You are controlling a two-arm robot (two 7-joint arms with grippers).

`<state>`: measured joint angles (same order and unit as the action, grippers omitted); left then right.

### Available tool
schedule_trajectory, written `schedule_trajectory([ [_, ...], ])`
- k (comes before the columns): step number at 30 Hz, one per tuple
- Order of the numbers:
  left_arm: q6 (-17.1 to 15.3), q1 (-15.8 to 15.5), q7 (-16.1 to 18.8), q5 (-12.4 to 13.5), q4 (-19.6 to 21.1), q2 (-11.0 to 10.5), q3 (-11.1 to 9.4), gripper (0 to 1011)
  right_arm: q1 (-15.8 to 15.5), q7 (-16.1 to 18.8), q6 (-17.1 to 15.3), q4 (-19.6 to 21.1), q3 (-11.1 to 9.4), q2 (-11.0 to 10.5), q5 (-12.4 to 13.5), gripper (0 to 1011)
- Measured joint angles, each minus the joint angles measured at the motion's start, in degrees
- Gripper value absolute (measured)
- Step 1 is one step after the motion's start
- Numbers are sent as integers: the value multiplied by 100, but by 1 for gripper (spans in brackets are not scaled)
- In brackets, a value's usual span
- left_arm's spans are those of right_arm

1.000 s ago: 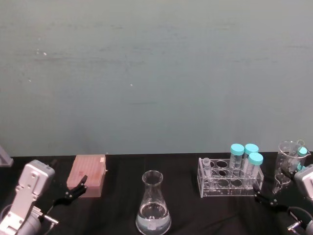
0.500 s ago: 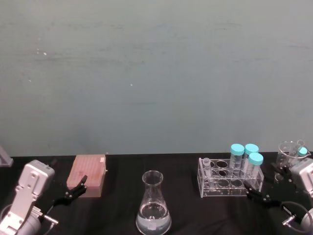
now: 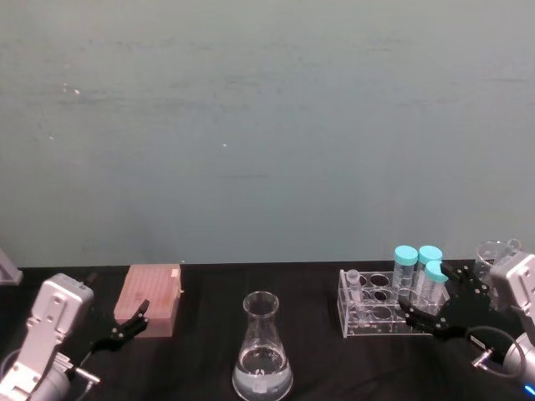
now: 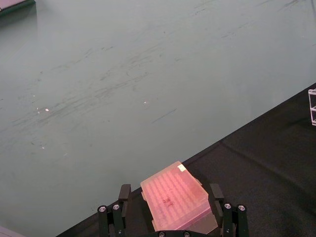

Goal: Pour the liquid from the test tube into the beaker using one hand.

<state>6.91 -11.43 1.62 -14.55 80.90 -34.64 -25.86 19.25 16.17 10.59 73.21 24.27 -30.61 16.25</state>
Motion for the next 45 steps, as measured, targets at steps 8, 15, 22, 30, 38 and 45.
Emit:
schedule_trajectory([
  [8, 0, 0, 0, 0, 0, 0, 0, 1000, 287, 431, 94, -342, 16, 149, -16, 1000],
  [15, 0, 0, 0, 0, 0, 0, 0, 1000, 645, 922, 151, -859, 47, 361, 22, 1000],
  [22, 0, 0, 0, 0, 0, 0, 0, 1000, 983, 1326, 200, -1372, 62, 563, 43, 1000],
  [30, 0, 0, 0, 0, 0, 0, 0, 1000, 1305, 1648, 275, -1858, 58, 773, 10, 1000],
  [38, 0, 0, 0, 0, 0, 0, 0, 1000, 1571, 1916, 414, -2255, 84, 972, -128, 1000],
  [45, 0, 0, 0, 0, 0, 0, 0, 1000, 1697, 2048, 488, -2473, 115, 1085, -240, 1000],
])
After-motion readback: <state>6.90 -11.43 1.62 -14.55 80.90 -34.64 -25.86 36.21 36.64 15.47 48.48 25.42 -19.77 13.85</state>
